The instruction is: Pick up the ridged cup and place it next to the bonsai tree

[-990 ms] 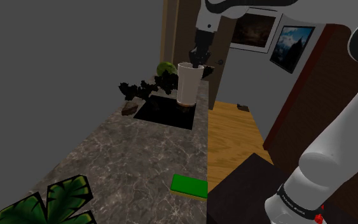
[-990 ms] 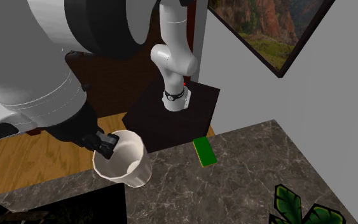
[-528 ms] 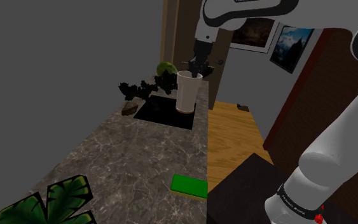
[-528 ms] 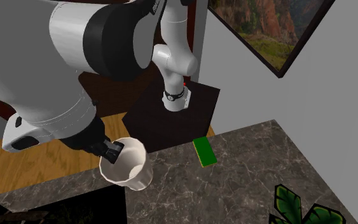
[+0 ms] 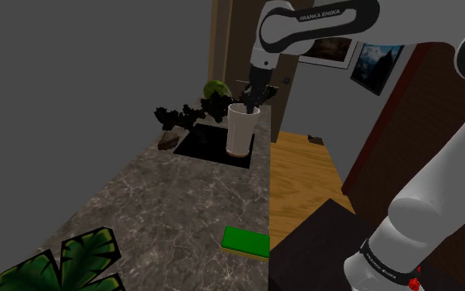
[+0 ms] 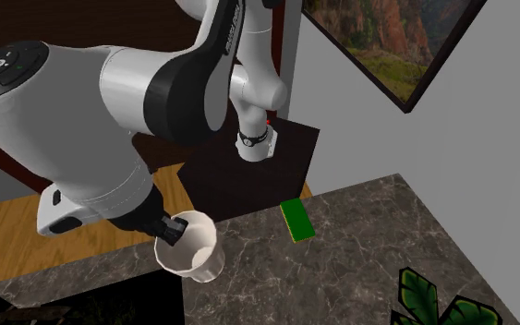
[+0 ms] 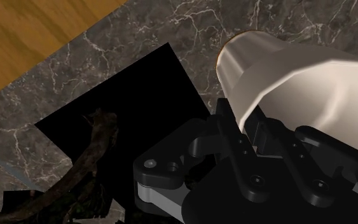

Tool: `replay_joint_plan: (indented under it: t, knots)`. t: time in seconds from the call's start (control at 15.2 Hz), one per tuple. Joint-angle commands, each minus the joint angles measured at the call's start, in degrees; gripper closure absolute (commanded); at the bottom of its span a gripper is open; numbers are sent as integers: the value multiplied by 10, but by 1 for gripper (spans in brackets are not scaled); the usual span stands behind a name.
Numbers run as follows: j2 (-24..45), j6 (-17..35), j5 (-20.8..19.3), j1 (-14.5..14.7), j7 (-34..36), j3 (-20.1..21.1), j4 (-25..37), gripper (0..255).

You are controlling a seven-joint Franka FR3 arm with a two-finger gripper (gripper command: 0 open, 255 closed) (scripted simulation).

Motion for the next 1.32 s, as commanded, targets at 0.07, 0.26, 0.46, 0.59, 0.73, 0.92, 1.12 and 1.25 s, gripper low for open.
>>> replay_joint_plan:
  t: [0.07, 0.26, 0.46, 0.59, 0.73, 0.92, 1.12, 1.25]
  knots:
    - [1, 23, 0, 0, -2, 0, -21, 255]
    - [5, 46, 0, 0, -2, 1, -40, 255]
    - [9, 68, -1, 1, -3, 1, -59, 255]
    - [13, 84, -1, 1, -3, 2, -70, 255]
    - [17, 99, -2, 1, -3, 2, -81, 255]
    - [25, 121, -3, 2, -3, 3, -97, 255]
    - [33, 144, -5, 2, -3, 3, -111, 255]
    - [39, 159, -6, 3, -2, 3, -120, 255]
